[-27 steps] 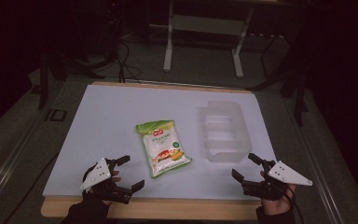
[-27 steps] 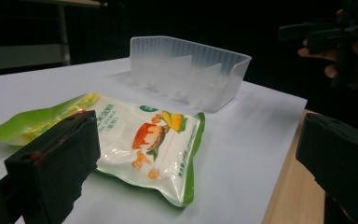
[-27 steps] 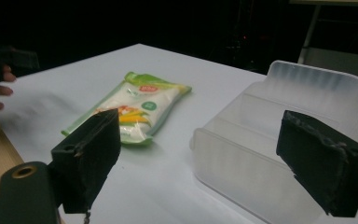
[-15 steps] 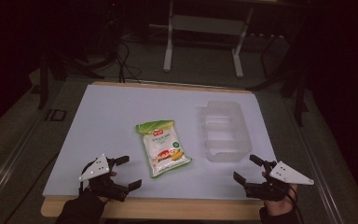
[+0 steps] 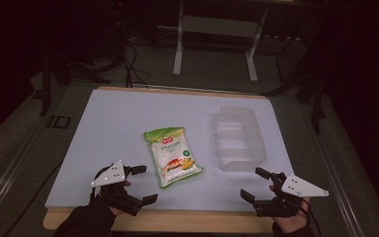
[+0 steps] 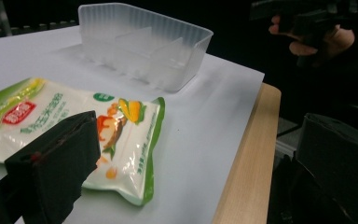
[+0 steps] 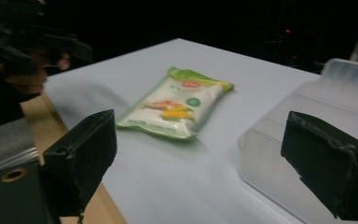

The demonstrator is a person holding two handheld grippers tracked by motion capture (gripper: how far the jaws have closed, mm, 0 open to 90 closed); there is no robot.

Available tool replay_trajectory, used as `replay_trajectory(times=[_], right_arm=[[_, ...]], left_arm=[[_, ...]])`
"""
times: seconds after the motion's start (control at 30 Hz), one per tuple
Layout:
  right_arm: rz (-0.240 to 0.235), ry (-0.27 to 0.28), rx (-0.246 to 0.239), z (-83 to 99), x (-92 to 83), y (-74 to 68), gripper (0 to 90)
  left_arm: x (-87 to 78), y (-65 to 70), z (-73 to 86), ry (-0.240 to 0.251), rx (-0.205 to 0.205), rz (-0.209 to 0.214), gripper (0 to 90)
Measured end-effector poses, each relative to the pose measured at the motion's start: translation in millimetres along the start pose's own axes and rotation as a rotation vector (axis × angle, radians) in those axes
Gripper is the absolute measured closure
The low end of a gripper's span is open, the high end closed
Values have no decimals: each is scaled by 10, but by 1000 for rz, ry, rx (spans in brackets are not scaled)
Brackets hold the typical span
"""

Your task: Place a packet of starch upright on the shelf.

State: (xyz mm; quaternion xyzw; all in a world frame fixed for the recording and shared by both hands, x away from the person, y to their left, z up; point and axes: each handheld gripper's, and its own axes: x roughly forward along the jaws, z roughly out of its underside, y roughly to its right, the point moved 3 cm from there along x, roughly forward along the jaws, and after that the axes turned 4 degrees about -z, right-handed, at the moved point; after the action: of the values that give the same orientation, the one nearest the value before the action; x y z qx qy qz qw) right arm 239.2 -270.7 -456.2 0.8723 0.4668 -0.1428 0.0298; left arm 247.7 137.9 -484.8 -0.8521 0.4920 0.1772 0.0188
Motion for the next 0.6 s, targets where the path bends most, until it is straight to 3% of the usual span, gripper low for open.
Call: replay_trajectory(times=[0.2,0.4,0.57,0.6], right_arm=[[-6,-3,-32,-60,-8,-66,103],[17,55,-50,-122,-88,-60,104],[95,21,-113,-94,-87,-44,242],[86,18,-108,-93,-82,-52,243]], left_arm=[[53,-118,-156,-5,38,-43,0],[95,-304,-298,8,21,-88,0],[156,-440,-365,4,13,-113,0],[166,-470,-378,6,9,-116,0]])
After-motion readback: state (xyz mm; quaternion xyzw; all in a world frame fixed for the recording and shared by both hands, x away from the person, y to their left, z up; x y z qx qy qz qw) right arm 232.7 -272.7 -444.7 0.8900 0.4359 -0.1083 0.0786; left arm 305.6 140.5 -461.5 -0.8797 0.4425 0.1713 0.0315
